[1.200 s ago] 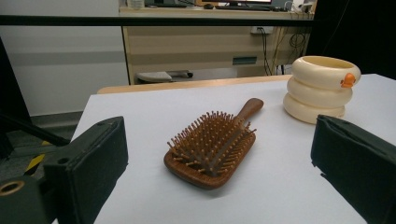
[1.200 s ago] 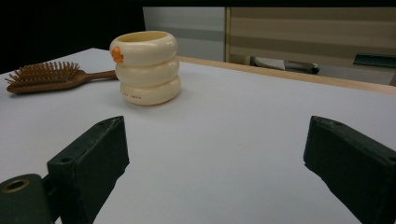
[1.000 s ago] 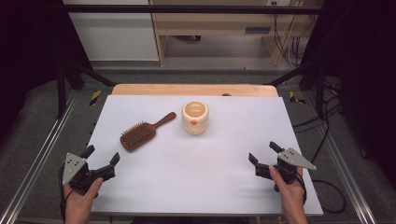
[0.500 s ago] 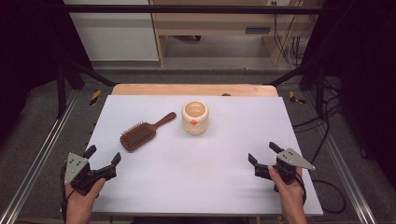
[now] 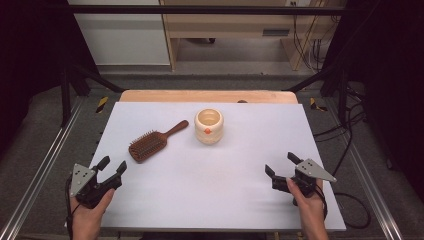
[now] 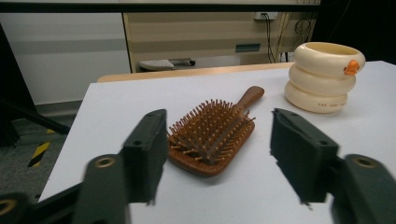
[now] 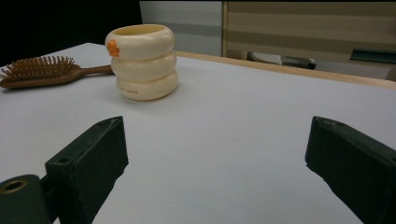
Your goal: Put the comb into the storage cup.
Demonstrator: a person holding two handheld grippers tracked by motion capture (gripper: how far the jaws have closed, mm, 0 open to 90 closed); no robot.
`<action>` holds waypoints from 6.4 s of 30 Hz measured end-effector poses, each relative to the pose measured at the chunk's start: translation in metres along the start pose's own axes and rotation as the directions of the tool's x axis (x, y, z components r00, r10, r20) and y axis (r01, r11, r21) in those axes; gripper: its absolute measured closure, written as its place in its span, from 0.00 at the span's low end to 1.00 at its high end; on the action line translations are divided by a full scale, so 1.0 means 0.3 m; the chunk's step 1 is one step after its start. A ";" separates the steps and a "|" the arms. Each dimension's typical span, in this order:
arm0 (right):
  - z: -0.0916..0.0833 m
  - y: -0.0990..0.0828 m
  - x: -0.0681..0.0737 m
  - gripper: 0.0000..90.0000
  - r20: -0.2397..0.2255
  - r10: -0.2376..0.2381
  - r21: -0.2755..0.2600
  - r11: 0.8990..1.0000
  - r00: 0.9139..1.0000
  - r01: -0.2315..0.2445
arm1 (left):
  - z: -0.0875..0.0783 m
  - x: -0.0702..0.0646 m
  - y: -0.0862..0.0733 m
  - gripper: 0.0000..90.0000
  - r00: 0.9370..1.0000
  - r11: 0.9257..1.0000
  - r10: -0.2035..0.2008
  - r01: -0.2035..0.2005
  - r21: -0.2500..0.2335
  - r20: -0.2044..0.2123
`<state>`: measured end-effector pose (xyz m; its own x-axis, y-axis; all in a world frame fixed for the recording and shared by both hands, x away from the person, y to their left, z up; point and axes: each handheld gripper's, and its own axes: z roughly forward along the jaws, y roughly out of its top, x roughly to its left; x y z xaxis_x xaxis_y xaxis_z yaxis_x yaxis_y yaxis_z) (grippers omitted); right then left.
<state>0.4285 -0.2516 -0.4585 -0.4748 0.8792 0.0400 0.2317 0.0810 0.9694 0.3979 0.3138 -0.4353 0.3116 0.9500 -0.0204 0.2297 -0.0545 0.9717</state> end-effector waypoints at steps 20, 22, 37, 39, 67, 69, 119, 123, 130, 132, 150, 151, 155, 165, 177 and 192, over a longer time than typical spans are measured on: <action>0.006 0.002 0.008 0.07 -0.018 0.000 0.009 1.000 1.000 0.000 | 0.141 -0.023 -0.001 1.00 0.998 0.967 0.019 -0.034 0.252 0.062; 0.006 0.001 0.008 0.07 -0.018 -0.001 0.009 1.000 1.000 0.001 | 0.162 -0.027 -0.001 1.00 0.998 0.962 0.018 -0.032 0.269 0.053; -0.006 0.004 0.007 0.07 -0.021 0.018 -0.005 1.000 1.000 -0.018 | 0.277 -0.063 0.005 1.00 0.999 0.912 0.016 -0.031 0.408 0.039; -0.008 0.004 0.006 0.07 -0.020 0.022 -0.007 1.000 1.000 -0.022 | 0.287 -0.062 0.001 1.00 0.999 0.904 0.018 -0.031 0.426 0.036; -0.013 0.004 0.001 0.07 -0.025 0.031 -0.006 1.000 0.999 -0.031 | 0.348 -0.030 -0.046 1.00 1.000 0.849 0.027 -0.022 0.528 -0.001; -0.013 0.005 0.002 0.07 -0.026 0.031 -0.007 0.999 0.999 -0.032 | 0.350 -0.024 -0.046 1.00 1.000 0.848 0.024 -0.018 0.530 -0.004; -0.003 -0.002 0.010 0.06 -0.048 0.027 0.020 0.999 0.999 -0.026 | 0.476 0.118 -0.009 1.00 0.998 0.846 -0.017 0.048 0.532 -0.062; -0.002 -0.004 0.010 0.06 -0.048 0.025 0.024 0.999 0.999 -0.023 | 0.492 0.127 -0.005 1.00 0.998 0.847 -0.027 0.057 0.529 -0.064; -0.001 -0.005 0.009 0.06 -0.044 0.022 0.027 0.999 0.999 -0.021 | 0.522 0.141 0.002 1.00 0.998 0.849 -0.024 0.055 0.526 -0.065; -0.001 -0.005 0.011 0.06 -0.045 0.021 0.031 0.999 0.999 -0.020 | 0.530 0.143 0.004 1.00 0.998 0.849 -0.020 0.051 0.526 -0.065; 0.003 -0.009 0.012 0.06 -0.046 0.027 0.038 0.999 0.999 -0.025 | 0.606 0.138 0.040 1.00 0.999 0.846 0.017 0.008 0.533 -0.043; 0.004 -0.009 0.012 0.06 -0.045 0.027 0.038 0.999 0.999 -0.026 | 0.609 0.138 0.042 1.00 0.999 0.845 0.021 0.004 0.534 -0.041; 0.004 -0.010 0.012 0.06 -0.045 0.028 0.042 0.999 0.999 -0.026 | 0.620 0.139 0.048 1.00 0.999 0.842 0.021 0.001 0.539 -0.035; 0.006 -0.012 0.012 0.06 -0.044 0.025 0.044 0.999 0.999 -0.023 | 0.629 0.141 0.048 1.00 1.000 0.849 0.016 0.000 0.528 -0.026; 0.005 -0.011 0.014 0.06 -0.044 0.028 0.042 0.999 0.999 -0.026 | 0.588 0.125 0.049 1.00 1.000 0.860 0.016 -0.006 0.511 -0.015; 0.007 -0.010 0.018 0.06 -0.047 0.021 0.043 0.999 0.999 -0.019 | 0.502 0.080 0.047 1.00 1.000 0.876 0.016 -0.024 0.482 0.021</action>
<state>0.4271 -0.2461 -0.4617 -0.5089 0.8579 0.0717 0.2768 0.0842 0.9572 0.5475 0.2895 -0.4575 0.3347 0.9423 -0.0103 0.6379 -0.2185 0.7385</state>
